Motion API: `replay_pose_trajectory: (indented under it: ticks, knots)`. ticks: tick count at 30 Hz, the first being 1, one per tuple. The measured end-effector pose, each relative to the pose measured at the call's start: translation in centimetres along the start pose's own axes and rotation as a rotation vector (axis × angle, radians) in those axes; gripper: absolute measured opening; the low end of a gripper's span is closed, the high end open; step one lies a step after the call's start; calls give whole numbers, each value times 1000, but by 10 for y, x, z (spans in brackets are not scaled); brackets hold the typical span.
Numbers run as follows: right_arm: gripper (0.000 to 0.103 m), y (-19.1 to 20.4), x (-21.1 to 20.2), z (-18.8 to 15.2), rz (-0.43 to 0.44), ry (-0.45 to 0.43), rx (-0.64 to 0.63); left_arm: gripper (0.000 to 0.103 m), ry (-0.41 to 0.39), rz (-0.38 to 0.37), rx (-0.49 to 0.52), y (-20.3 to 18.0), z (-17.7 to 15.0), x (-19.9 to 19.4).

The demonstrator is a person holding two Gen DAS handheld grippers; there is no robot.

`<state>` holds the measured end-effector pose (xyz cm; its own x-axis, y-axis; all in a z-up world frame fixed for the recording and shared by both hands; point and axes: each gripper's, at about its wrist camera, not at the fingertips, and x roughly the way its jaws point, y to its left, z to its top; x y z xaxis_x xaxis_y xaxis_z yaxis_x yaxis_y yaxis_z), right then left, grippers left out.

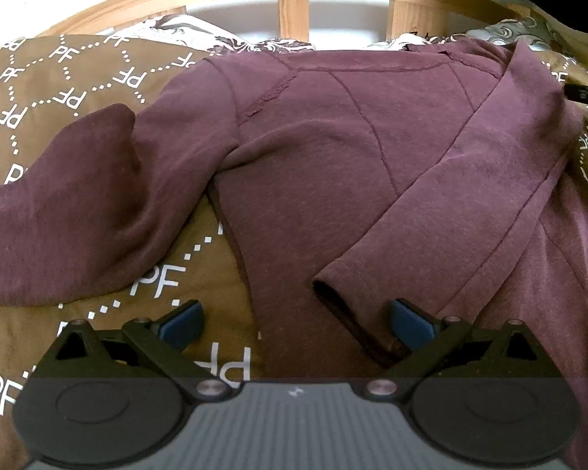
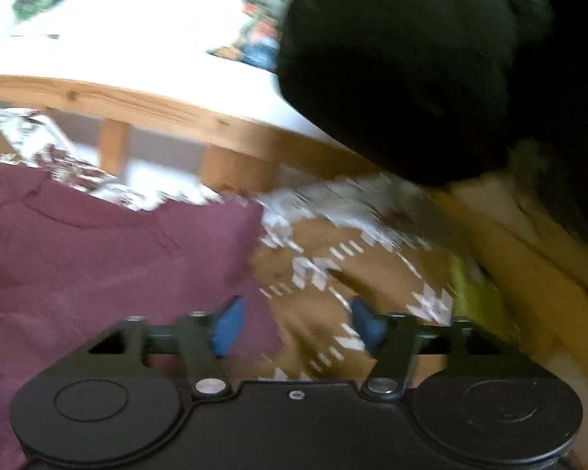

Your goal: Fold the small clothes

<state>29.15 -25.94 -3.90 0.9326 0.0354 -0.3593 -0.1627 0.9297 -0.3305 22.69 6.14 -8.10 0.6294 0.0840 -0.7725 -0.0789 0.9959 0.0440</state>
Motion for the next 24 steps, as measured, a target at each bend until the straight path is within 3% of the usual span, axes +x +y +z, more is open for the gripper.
replay_pose_trajectory:
  ticks: [3, 6, 10, 15, 18, 20, 24]
  knots:
    - [70, 18, 17, 7, 56, 6, -89, 102, -1, -1, -2, 0, 0, 1]
    - [70, 22, 42, 8, 3, 39, -150, 102, -6, -3, -5, 1, -1, 1]
    - [81, 4, 66, 7, -85, 60, -104, 102, -9, -8, 3, 0, -1, 4]
    - [86, -7, 78, 3, -81, 108, -32, 102, -9, -7, -2, 0, 1, 3]
    - [87, -2, 60, 6, -71, 70, -21, 102, -30, -2, -54, 9, 2, -7]
    - [93, 5, 47, 6, -70, 35, -72, 102, -67, 2, -92, 18, 3, -18]
    - [100, 15, 15, 2, -21, -15, -82, 102, -163, 71, -167, 42, 6, -46]
